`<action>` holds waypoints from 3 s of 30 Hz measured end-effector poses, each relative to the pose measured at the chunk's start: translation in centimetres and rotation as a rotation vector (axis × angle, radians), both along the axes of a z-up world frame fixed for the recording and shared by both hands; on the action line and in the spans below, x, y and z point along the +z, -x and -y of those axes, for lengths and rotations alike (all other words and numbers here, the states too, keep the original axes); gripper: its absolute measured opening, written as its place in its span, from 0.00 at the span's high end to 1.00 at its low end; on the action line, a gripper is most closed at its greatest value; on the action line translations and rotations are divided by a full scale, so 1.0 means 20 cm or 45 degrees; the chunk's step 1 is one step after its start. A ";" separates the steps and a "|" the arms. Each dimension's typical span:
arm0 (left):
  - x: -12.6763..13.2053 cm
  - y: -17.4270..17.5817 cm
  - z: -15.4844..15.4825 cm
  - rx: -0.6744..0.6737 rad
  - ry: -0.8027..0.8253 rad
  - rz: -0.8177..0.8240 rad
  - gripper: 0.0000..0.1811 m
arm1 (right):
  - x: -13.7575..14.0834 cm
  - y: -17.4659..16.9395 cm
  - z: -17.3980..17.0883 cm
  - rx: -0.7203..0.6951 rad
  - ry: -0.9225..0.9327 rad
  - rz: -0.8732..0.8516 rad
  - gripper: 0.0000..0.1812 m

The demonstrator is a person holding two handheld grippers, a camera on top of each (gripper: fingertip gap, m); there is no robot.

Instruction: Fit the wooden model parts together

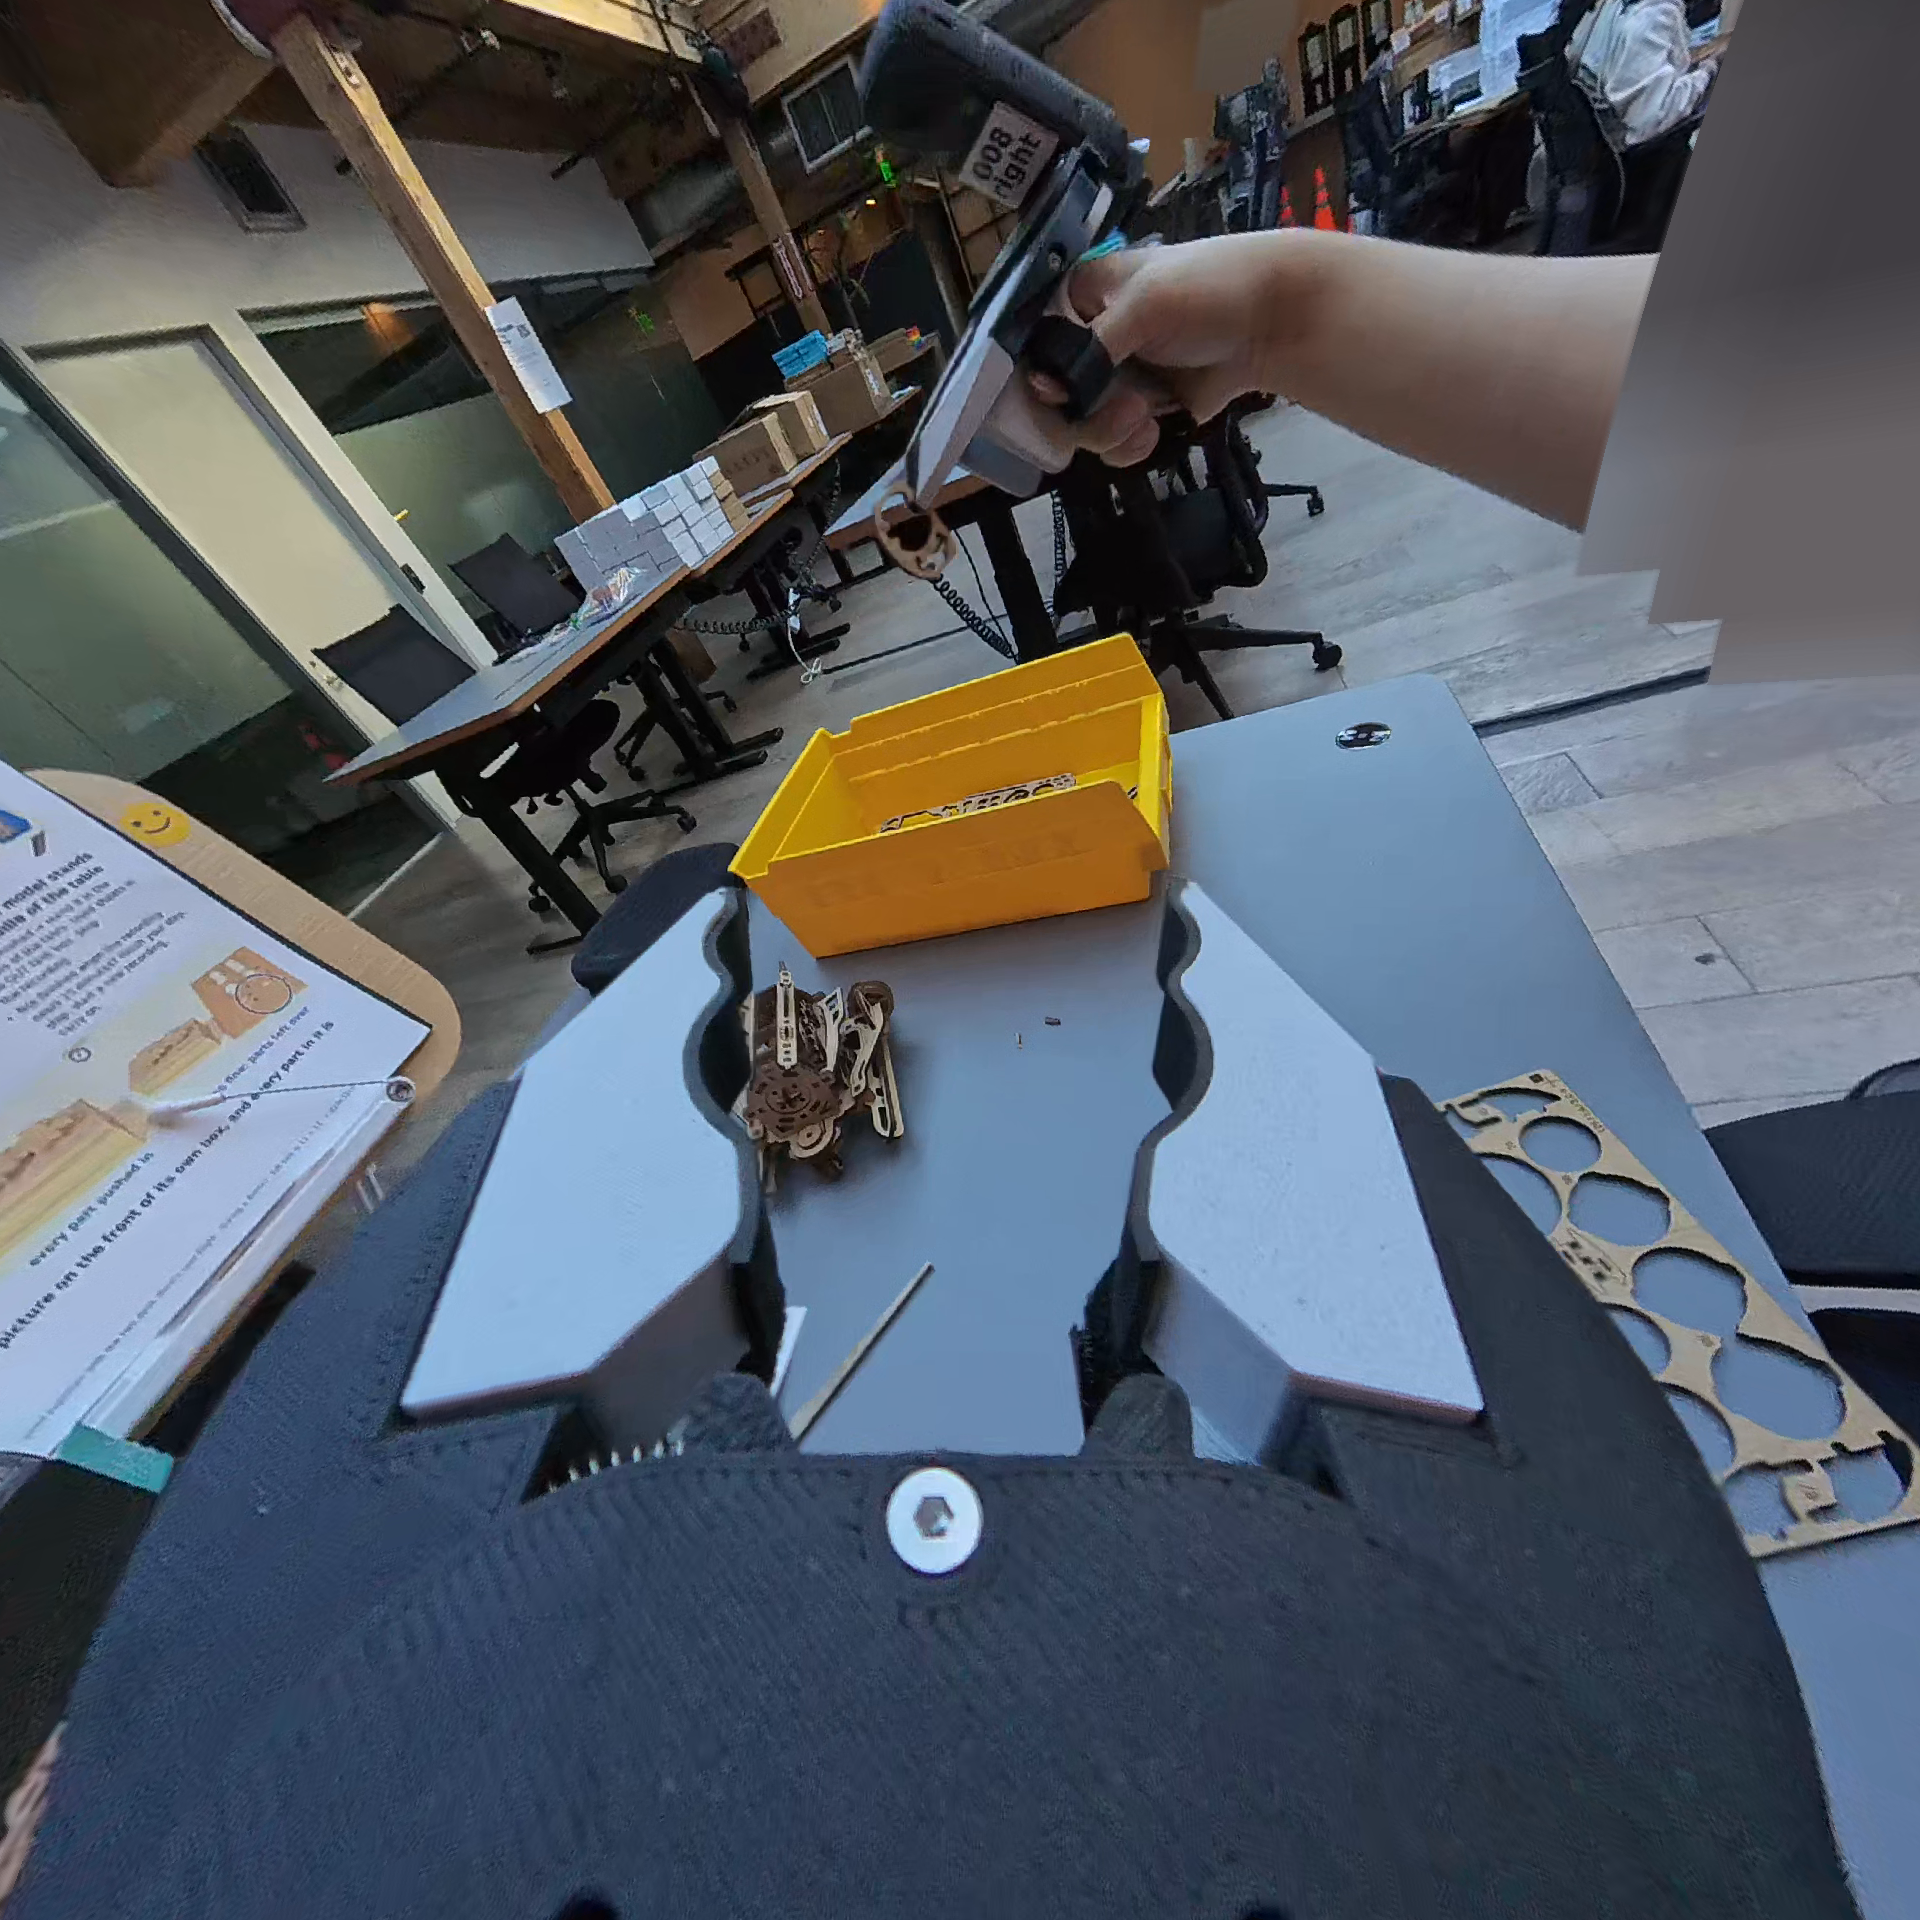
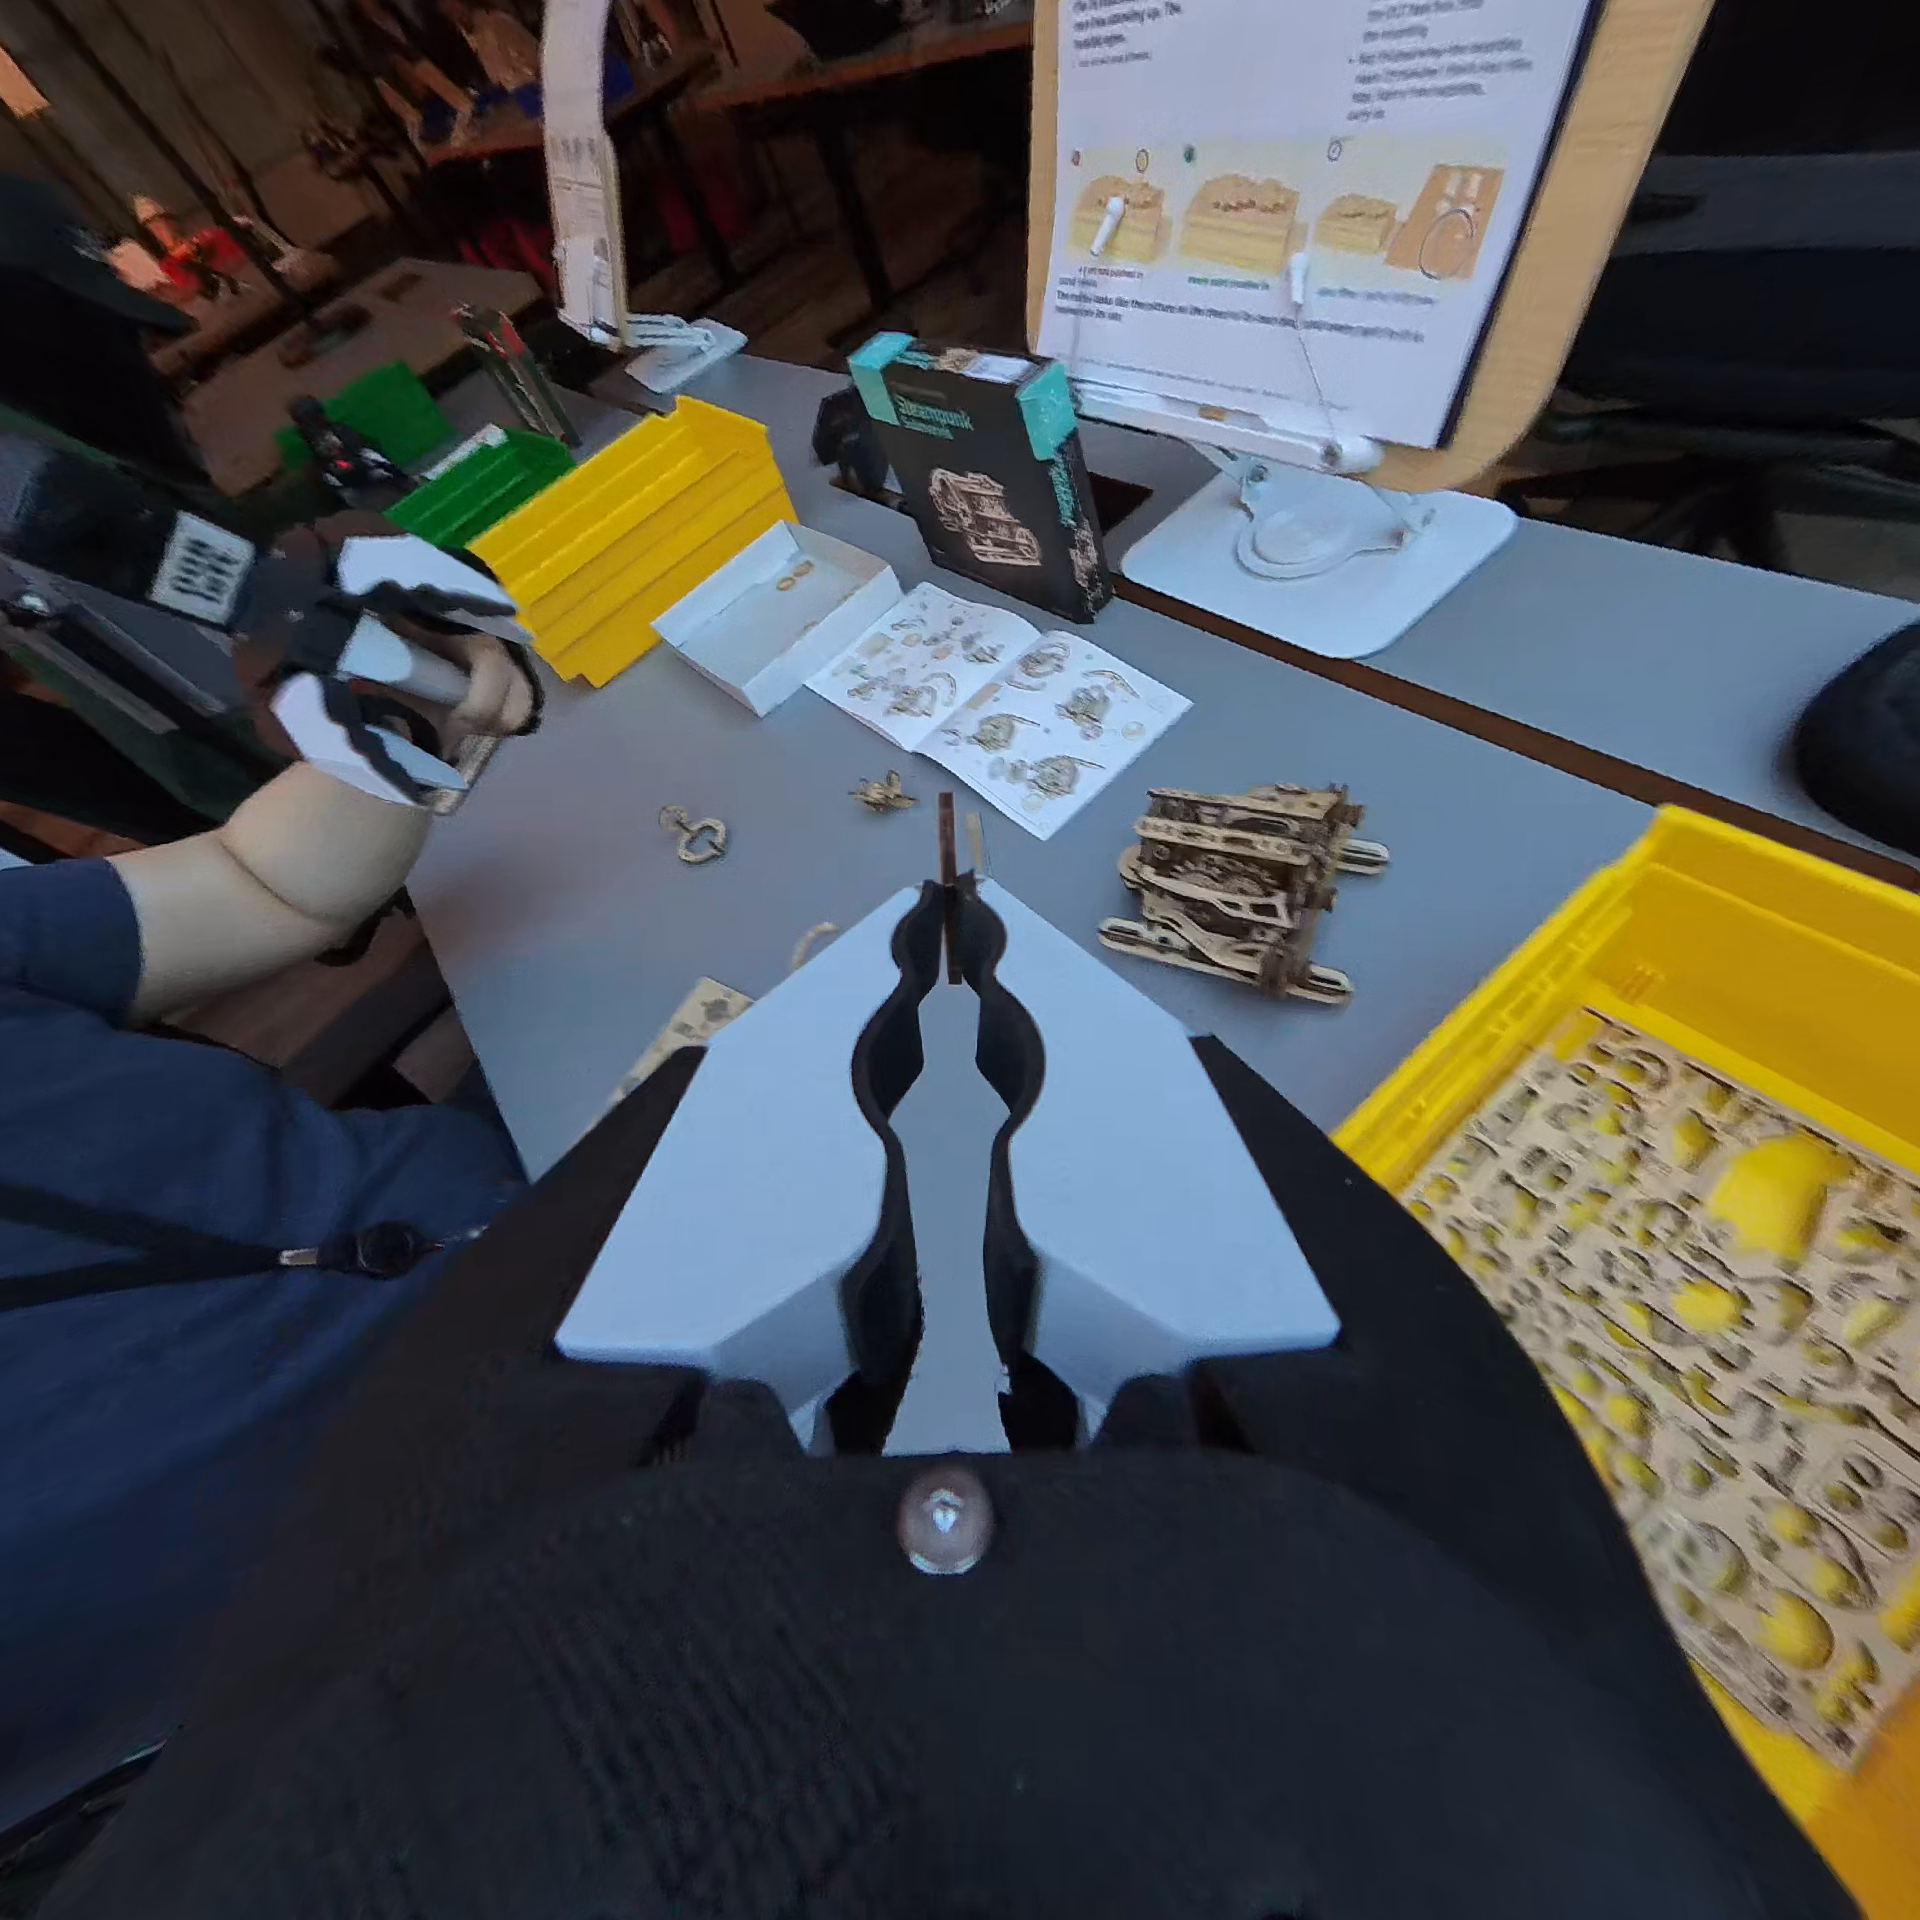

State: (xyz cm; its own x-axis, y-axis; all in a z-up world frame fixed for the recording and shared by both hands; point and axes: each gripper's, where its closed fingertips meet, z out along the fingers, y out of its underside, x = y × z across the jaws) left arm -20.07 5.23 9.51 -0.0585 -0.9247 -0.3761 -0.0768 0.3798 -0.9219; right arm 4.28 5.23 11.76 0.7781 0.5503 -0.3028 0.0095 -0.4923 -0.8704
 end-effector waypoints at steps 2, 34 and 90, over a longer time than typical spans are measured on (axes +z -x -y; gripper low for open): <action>-0.05 0.01 -0.01 0.035 0.065 -0.054 0.54 | -0.11 -0.22 -0.02 -0.134 0.048 0.123 0.99; -0.51 0.68 -0.16 0.569 0.571 -0.098 0.53 | -1.01 1.19 -0.14 0.255 -0.280 0.626 0.77; -0.13 0.34 0.19 -0.295 1.295 0.358 0.92 | -0.33 1.54 0.28 0.212 -0.727 -0.048 0.98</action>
